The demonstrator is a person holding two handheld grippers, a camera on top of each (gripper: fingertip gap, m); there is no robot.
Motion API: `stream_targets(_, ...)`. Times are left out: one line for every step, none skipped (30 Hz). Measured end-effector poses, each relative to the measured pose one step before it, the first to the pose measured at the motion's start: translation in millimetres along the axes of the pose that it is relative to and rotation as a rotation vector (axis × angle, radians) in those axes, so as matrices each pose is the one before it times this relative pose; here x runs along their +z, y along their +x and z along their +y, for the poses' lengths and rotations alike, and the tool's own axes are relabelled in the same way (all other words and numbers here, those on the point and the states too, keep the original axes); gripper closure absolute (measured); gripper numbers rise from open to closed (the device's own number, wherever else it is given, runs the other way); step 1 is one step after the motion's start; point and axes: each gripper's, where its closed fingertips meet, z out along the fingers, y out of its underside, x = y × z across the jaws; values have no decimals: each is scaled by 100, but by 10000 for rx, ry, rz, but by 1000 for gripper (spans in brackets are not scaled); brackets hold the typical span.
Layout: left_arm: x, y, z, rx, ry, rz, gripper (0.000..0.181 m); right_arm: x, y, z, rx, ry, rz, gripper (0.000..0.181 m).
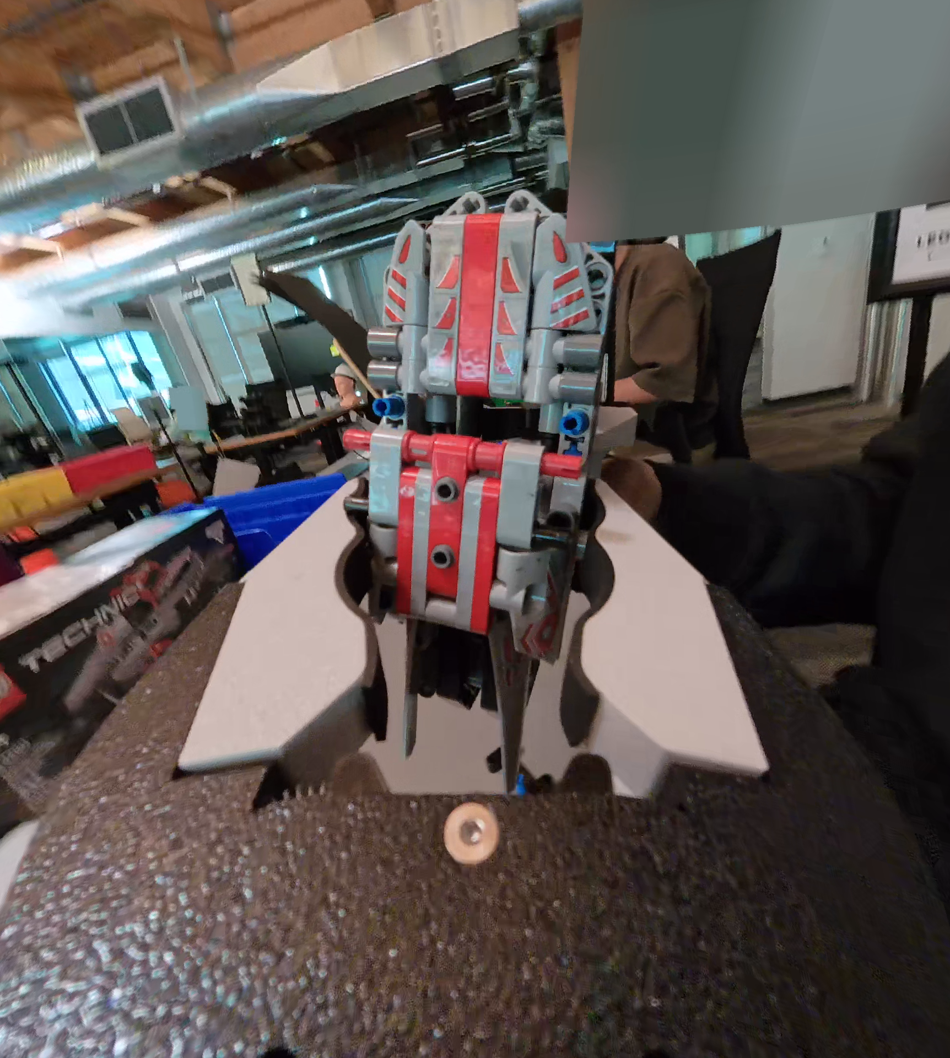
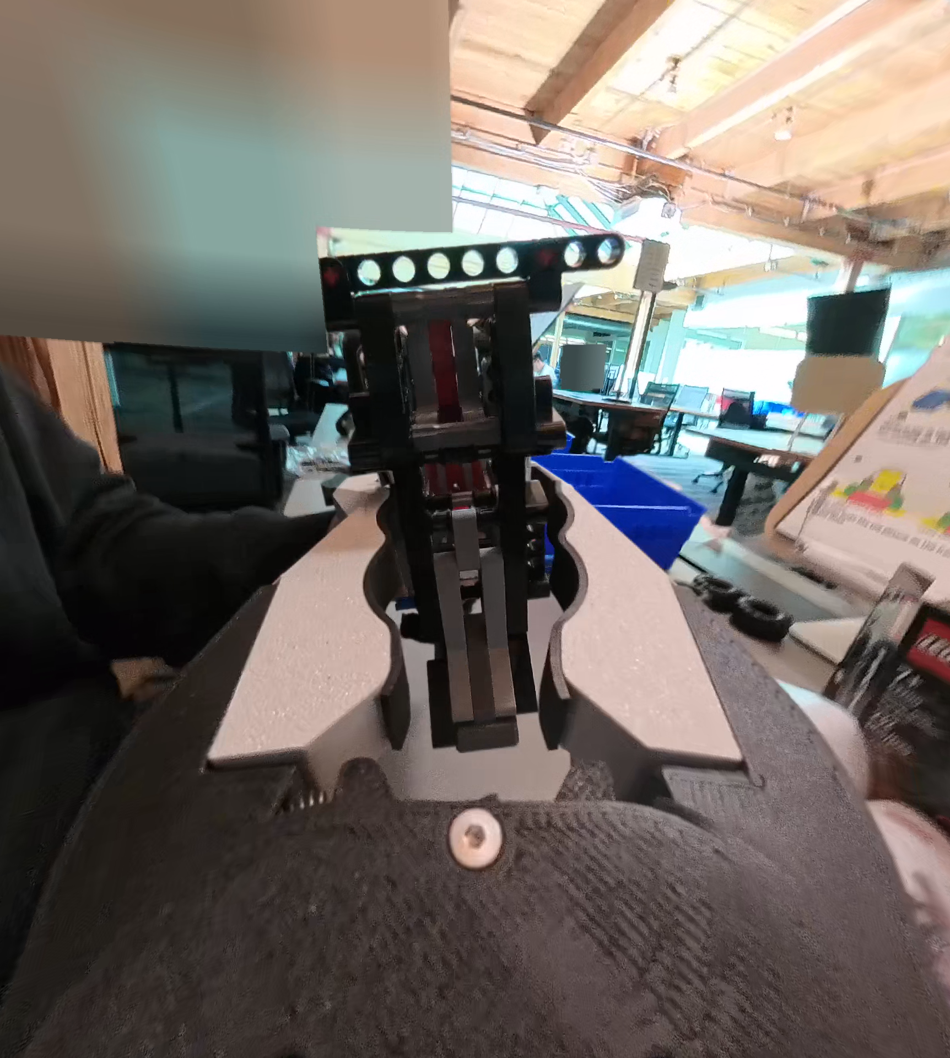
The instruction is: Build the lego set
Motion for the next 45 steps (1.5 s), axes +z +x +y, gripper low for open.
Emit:
stream_targets(-70,216,18,514,-86,63,109,-50,-328,78,-646,-90,-101,130)
stream_targets(-21,175,42,454,-137,43,109,-91,-250,126,-519,-80,-89,130)
stream_targets(-34,125,-59,405,-77,33,109,-71,-184,60,-365,6,-57,130)
stream_targets(-49,134,-203,364,42,39,109,-14,-196,-86,-278,116,-49,130)
stream_targets(-66,122,-301,401,88,15,109,49,-206,-211,-310,186,-6,130)
stream_targets(-99,152,-340,409,95,21,109,81,-213,-250,-246,151,-19,130)
stream_targets(-114,216,-321,289,81,95,109,79,-309,-216,-276,56,-90,129)
stream_targets(-110,186,-244,285,51,83,109,74,-314,-196,-410,-44,-55,130)
stream_targets(-82,175,-245,198,93,70,109,106,-281,-270,-489,-17,-21,130)
stream_targets(-73,175,-269,9,165,104,110,104,-243,-289,-338,33,-41,130)
stream_targets(-26,192,-181,-147,143,146,109,123,-248,-249,-137,70,-108,129)
stream_targets(-12,42,-86,-176,124,43,109,96,-143,-157,16,45,-76,129)
stream_targets(-4,-66,-20,-77,95,-46,109,40,62,-65,41,0,41,129)
stream_targets(-5,-1,3,-39,62,-13,110,2,53,61,48,-57,13,129)
stream_targets(24,27,48,-26,9,16,110,-26,-24,82,108,-34,-49,129)
stream_targets(32,-26,46,23,-19,-40,109,-46,83,105,196,-7,11,128)
stream_targets(40,9,34,50,-14,-11,110,-78,139,130,226,10,26,126)
stream_targets(32,54,87,-18,-43,42,110,-46,-60,165,253,-10,-109,124)
stream_targets(27,-21,37,-66,6,-13,110,-18,-49,135,215,-26,-89,125)
stream_targets(6,-85,-20,-92,76,-60,110,11,101,51,158,1,22,125)
stream_targets(11,-57,34,-129,61,-34,110,30,54,14,176,34,-7,125)
stream_targets(18,-18,86,-171,38,-6,110,5,-87,69,218,13,-125,126)
stream_targets(43,-117,195,-224,-9,-78,109,-44,85,118,195,18,-22,127)
stream_targets(53,-206,254,-245,-30,-146,110,-100,288,144,143,26,117,127)
stream_targets(64,-116,216,-256,9,-95,109,-104,255,132,161,30,100,127)
stream_targets(46,-76,128,-265,62,-53,110,-56,136,102,215,29,26,127)
stream_targets(21,-154,124,-249,42,-83,110,-9,159,59,198,52,63,127)
stream_targets(19,-213,235,-236,-71,-110,109,-7,286,128,177,-13,138,127)
stream_targets(5,-89,192,-224,-63,-32,109,-26,154,200,155,-90,-9,128)
stream_targets(33,-80,274,-221,-146,-18,109,-66,178,231,119,-148,28,128)
stream_targets(43,-117,284,-271,-167,-6,109,-46,180,172,96,-115,77,128)
stream_targets(13,-107,146,-205,-98,-2,109,-38,144,135,155,-97,43,128)
stream_targets(10,-132,0,-143,-31,-34,109,15,138,49,147,-19,45,128)
stream_targets(13,-155,-35,-176,-35,-19,109,50,152,-40,201,58,64,128)
stream_targets(22,-111,2,-150,-98,-1,109,27,143,-16,185,45,38,128)
stream_targets(44,-126,70,-137,-169,-3,109,-1,148,-13,67,31,72,128)
stream_targets(51,-122,124,-170,-212,-9,108,-10,133,27,105,12,66,128)
stream_targets(42,-130,232,-88,-264,-35,108,-12,158,97,156,-45,31,128)
stream_targets(58,-83,257,47,-257,-34,107,-53,153,98,129,-48,18,128)
stream_targets(31,-48,152,156,-158,-55,108,-52,70,7,105,19,-19,128)
stream_targets(-14,-6,-61,130,-11,-41,109,-28,4,2,144,32,-55,128)
stream_targets(-24,3,-31,-13,-7,1,109,-6,-14,-15,161,38,-69,128)
stream_targets(-26,-33,80,-147,-79,19,109,14,77,11,123,15,-6,128)
stream_targets(-72,12,110,-184,-77,78,108,9,89,49,207,11,-14,128)
stream_targets(-147,-50,142,-213,-100,63,108,-61,173,49,298,12,-9,128)
